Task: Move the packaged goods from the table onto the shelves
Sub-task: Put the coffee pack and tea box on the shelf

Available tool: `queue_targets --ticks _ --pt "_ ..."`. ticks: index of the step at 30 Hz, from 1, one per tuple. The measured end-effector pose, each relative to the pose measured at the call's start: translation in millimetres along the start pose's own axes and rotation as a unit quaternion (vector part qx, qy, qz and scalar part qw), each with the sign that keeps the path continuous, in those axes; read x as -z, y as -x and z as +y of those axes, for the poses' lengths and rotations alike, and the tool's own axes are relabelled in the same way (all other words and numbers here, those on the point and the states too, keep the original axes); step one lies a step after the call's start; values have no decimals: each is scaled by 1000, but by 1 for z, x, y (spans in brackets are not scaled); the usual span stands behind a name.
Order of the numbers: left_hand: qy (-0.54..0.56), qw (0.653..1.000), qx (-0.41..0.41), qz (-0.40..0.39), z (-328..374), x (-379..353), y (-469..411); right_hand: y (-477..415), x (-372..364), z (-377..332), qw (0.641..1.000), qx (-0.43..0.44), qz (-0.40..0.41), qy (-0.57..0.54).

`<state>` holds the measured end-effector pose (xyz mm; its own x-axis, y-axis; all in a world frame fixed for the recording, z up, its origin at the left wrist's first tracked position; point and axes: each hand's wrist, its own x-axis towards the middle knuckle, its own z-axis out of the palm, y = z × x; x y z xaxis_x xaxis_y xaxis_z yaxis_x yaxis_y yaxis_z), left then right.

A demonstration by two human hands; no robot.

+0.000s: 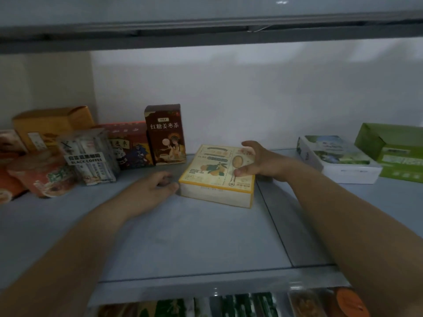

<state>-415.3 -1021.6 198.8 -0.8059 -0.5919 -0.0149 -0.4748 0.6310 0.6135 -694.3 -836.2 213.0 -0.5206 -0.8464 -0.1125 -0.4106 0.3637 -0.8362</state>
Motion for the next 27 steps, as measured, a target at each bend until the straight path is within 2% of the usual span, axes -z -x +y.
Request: queue_targets --ticks 3,5,8,12,14,17,27 --pt "64 997 26 31 8 -6 7 -8 0 6 998 48 25 -29" --pt "64 995 31 68 10 -13 12 -8 1 4 993 95 61 -34" --pt "-9 995 19 100 10 -25 18 -5 6 -9 974 186 127 -30" --pt "-181 983 35 19 14 -35 20 -3 21 -24 926 287 215 115" --pt "-235 971 40 3 17 -41 20 -7 26 -29 912 291 219 187" --pt "-220 975 40 11 19 -42 24 -21 24 -34 896 294 226 246" --pt "-218 975 28 30 14 -42 24 -66 5 -47 887 252 277 271"
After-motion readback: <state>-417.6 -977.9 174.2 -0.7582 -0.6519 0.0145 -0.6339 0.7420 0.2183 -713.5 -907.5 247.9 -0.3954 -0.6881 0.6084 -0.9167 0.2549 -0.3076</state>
